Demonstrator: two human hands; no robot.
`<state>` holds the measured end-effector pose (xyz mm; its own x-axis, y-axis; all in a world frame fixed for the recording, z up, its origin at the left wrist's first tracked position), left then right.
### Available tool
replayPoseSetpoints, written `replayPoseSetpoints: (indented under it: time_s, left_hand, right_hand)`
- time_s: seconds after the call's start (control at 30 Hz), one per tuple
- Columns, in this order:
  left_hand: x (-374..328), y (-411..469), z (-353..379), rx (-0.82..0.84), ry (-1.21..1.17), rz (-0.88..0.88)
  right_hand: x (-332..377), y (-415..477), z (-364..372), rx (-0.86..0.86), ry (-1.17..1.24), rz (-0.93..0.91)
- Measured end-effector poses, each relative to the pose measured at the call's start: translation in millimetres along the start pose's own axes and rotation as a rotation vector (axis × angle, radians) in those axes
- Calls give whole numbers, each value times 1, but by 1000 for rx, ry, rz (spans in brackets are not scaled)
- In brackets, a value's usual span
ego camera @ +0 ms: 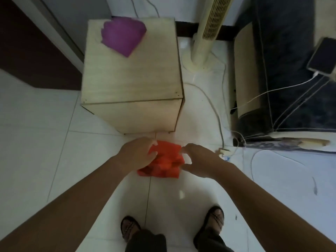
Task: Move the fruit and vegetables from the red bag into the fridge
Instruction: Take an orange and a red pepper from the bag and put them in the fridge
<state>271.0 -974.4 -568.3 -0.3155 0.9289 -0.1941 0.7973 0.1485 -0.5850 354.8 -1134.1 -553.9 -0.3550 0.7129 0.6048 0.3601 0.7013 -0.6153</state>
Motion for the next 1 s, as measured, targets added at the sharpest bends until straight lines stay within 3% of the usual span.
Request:
replayPoseSetpoints:
  time_s: [0.37, 0.5, 0.6, 0.77, 0.87, 1.0]
  left_hand:
    - [73, 117, 195, -153, -106, 79]
    - [114, 160, 246, -367, -148, -7]
    - [147, 181, 278, -480, -218, -174]
    - [160, 188, 309, -248, -35, -88]
    - [144, 182, 305, -290, -171, -109]
    - [126, 189, 329, -193, -117, 4]
  right_hand:
    - [-132, 179, 116, -16, -9, -139]
    - [-170, 236, 146, -8, -99, -197]
    - [-188, 265, 162, -22, -106, -222]
    - [-204, 280, 186, 54, -246, -181]
    - [-202, 271, 193, 40, -202, -162]
    - [-205, 275, 205, 24, -201, -222]
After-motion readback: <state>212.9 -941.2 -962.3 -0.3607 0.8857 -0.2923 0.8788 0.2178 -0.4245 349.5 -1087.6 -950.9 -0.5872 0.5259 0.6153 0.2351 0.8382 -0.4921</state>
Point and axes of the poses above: each hand's wrist, its own y-axis towards the middle knuckle, its own z-axis out of the palm, x = y × z, the point moved 5 cm from there along y, towards the middle knuckle, and after that the axes turned 13 degrees about y, right-handed, at the moved point
